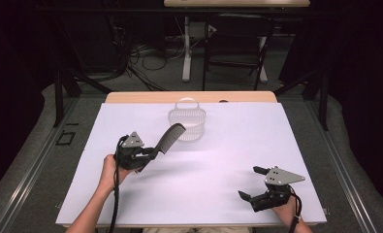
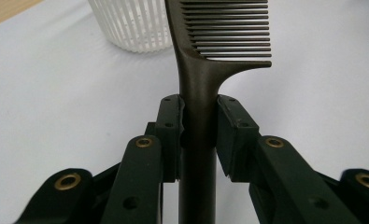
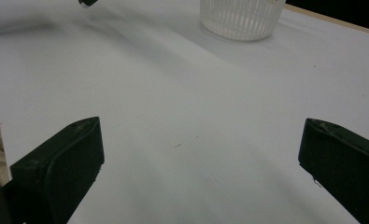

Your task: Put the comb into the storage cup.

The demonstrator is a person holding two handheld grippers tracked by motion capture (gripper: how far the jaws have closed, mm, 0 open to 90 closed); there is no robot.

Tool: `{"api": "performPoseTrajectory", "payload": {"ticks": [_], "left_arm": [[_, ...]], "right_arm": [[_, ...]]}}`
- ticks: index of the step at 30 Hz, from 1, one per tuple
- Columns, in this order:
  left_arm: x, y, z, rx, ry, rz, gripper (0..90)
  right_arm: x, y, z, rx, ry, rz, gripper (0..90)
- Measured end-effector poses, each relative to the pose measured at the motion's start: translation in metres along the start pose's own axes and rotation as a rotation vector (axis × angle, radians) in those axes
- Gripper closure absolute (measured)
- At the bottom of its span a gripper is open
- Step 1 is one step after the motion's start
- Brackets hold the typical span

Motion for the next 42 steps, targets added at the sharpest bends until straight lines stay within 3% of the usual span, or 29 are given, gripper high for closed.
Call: {"api": "performPoseTrajectory", "payload": {"ticks": [9, 26, 34, 42], "left_arm": [[-0.001, -0.002, 0.001, 0.004, -0.029, -0.003, 72.1], [0.003, 0.003, -0.013, 0.030, -0.145, -0.101, 72.1], [0.004, 0.003, -0.023, 0.039, -0.198, -0.121, 72.1], [-0.001, 0.005, -0.031, 0.046, -0.217, -0.135, 72.1]], "right_arm": [[0.001, -0.003, 0.001, -0.010, -0.004, 0.006, 0.0], [0.002, -0.005, 0.001, -0.013, -0.002, 0.017, 0.0], [0.002, -0.005, 0.001, -0.016, -0.005, 0.023, 0.0], [0.002, -0.004, 0.001, -0.015, -0.002, 0.024, 0.0]]}}
Point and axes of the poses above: each handheld gripper's, and its own axes: x roughly backward along the jaws, z roughly out of its underside, y roughly to its left, the point moved 8 cm from there along -x, roughly forward along the jaws, and after that the axes turned 4 degrees about z, right-handed, at the moved point
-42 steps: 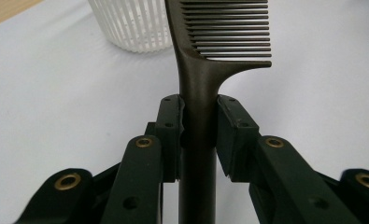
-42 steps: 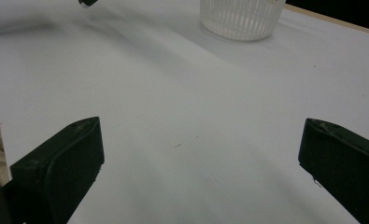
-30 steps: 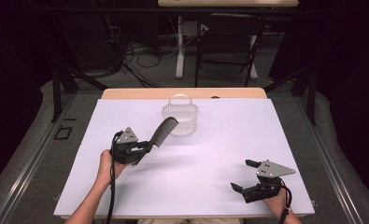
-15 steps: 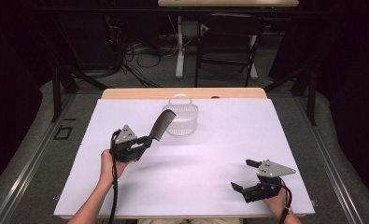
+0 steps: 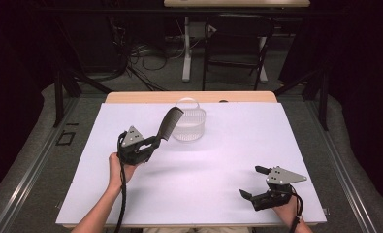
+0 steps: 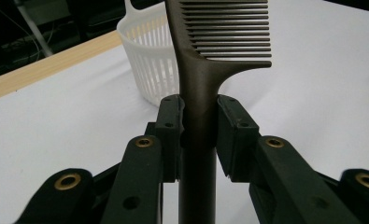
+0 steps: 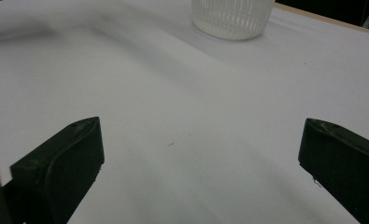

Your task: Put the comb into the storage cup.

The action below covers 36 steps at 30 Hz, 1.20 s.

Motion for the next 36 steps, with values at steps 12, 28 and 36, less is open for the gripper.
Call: {"api": "performPoseTrajectory", "payload": {"ticks": [12, 28, 36], "left_arm": [[-0.002, 0.003, -0.012, 0.002, -0.040, -0.030, 72.1], [-0.005, 0.009, -0.029, 0.004, -0.058, -0.040, 72.1], [-0.006, 0.012, -0.035, 0.005, -0.067, -0.047, 72.1]], "right_arm": [[0.000, 0.000, 0.000, 0.000, -0.001, -0.003, 0.0], [-0.001, 0.000, 0.001, -0.002, 0.000, -0.005, 0.0], [-0.001, -0.001, 0.001, 0.001, 0.001, -0.004, 0.0]]}}
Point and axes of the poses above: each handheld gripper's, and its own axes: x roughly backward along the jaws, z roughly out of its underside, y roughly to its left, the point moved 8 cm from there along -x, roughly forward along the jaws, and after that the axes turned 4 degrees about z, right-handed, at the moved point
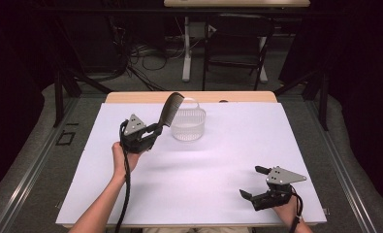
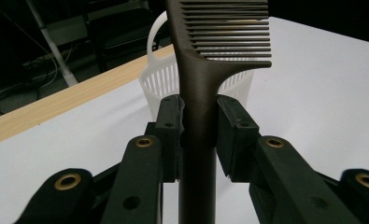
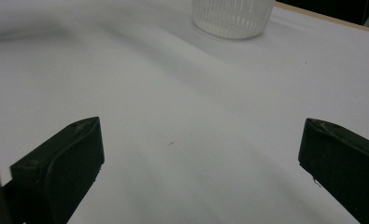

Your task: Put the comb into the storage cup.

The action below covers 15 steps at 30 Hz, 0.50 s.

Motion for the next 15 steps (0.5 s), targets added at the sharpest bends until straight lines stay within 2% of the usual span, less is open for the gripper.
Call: {"api": "performPoseTrajectory", "payload": {"ticks": [15], "left_arm": [[-0.0034, 0.0041, -0.0092, 0.006, -0.011, -0.006, 72.1]], "right_arm": [[0.0001, -0.0003, 0.0003, 0.001, 0.004, 0.001, 0.0]]}}
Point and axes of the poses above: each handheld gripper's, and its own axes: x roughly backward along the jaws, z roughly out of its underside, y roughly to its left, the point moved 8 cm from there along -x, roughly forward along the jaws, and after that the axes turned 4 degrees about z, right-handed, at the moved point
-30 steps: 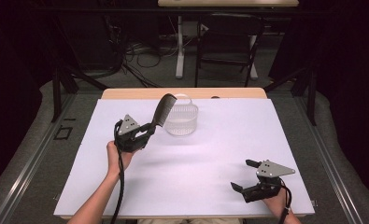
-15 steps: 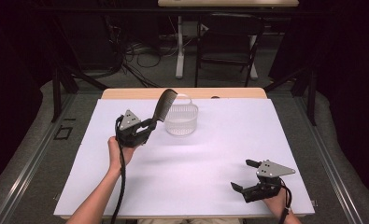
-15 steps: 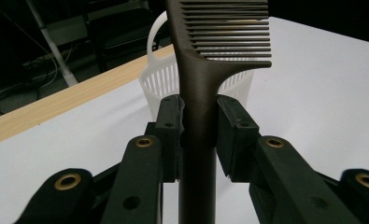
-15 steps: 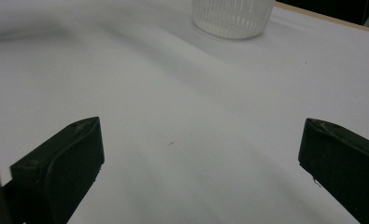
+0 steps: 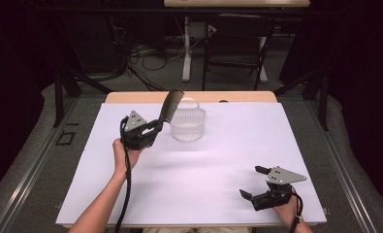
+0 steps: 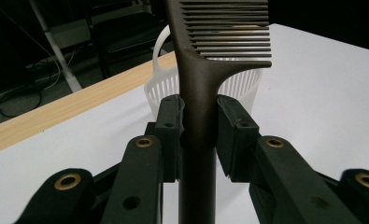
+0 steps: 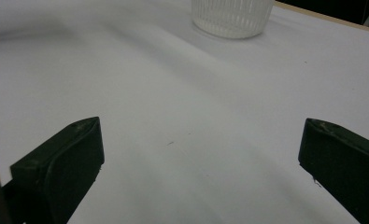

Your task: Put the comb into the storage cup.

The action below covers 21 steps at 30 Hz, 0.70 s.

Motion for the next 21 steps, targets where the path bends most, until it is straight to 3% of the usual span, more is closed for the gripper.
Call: {"api": "performPoseTrajectory", "payload": {"ticks": [21], "left_arm": [[-0.006, 0.005, -0.014, 0.010, -0.026, -0.014, 72.1]], "right_arm": [[-0.001, 0.000, 0.000, -0.004, -0.001, -0.002, 0.0]]}}
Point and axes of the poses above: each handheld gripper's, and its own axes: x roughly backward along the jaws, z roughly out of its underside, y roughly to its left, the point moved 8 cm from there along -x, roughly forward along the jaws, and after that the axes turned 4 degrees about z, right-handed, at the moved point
